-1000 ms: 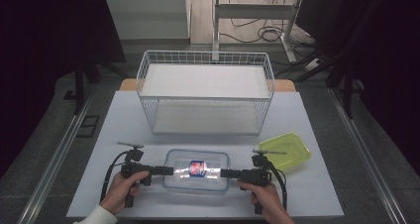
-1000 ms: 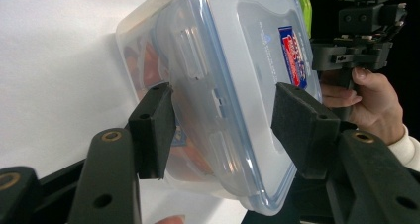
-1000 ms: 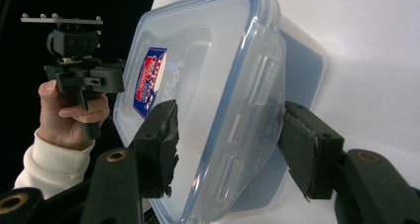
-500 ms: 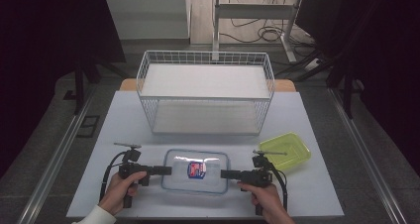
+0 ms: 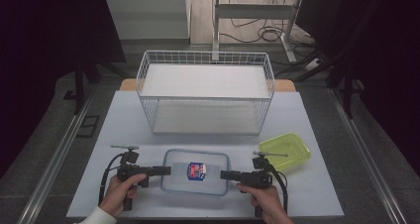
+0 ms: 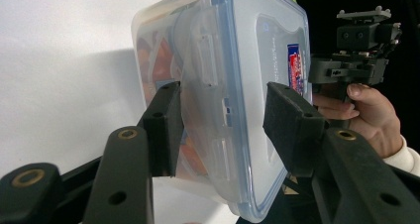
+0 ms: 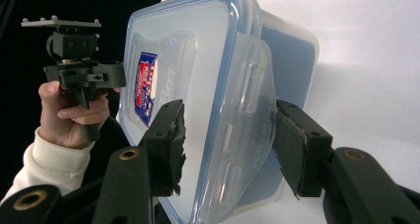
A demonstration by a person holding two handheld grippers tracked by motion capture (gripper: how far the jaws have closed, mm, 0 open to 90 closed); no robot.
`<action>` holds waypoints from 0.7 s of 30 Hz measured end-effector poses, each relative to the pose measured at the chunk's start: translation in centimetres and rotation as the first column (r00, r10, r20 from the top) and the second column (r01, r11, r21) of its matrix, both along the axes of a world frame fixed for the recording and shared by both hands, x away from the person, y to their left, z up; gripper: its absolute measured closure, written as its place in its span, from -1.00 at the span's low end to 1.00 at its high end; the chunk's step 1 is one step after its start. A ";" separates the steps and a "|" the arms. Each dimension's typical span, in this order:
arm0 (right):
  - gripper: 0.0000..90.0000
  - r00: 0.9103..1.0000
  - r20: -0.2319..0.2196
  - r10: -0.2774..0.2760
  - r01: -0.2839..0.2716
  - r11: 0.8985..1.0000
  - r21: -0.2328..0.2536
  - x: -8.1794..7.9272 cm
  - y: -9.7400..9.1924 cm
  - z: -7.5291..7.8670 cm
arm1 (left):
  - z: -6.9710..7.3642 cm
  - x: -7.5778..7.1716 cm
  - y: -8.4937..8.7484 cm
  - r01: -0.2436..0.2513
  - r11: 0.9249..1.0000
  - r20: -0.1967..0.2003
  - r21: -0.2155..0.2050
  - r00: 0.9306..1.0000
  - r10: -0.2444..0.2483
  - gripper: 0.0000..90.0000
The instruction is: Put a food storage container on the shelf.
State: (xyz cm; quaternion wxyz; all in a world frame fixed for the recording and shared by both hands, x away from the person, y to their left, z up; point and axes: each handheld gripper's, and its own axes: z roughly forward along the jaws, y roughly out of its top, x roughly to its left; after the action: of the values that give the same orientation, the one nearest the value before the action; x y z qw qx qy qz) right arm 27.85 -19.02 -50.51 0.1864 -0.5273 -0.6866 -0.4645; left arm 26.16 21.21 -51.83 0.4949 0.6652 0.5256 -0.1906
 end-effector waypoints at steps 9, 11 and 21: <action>0.13 1.000 0.014 0.004 -0.005 1.000 0.005 -0.2 0.1 0.4 | 0.7 -0.6 0.1 -0.018 1.000 0.029 0.014 0.999 0.018 0.16; 0.13 1.000 0.015 0.005 -0.005 1.000 0.004 -0.2 0.1 0.4 | 0.8 -0.6 0.0 -0.018 1.000 0.034 0.019 0.999 0.017 0.17; 0.12 0.999 0.049 0.000 0.000 1.000 -0.006 -0.3 0.0 1.2 | 1.8 -0.8 -0.3 -0.022 0.999 0.066 0.028 0.998 0.020 0.17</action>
State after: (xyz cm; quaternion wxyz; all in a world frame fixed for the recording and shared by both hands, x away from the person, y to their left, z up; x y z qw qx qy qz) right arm 27.52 -19.02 -49.32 0.1678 -0.5163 -0.6925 -0.4752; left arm 25.40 20.92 -50.03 0.5042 0.6727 0.5186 -0.1560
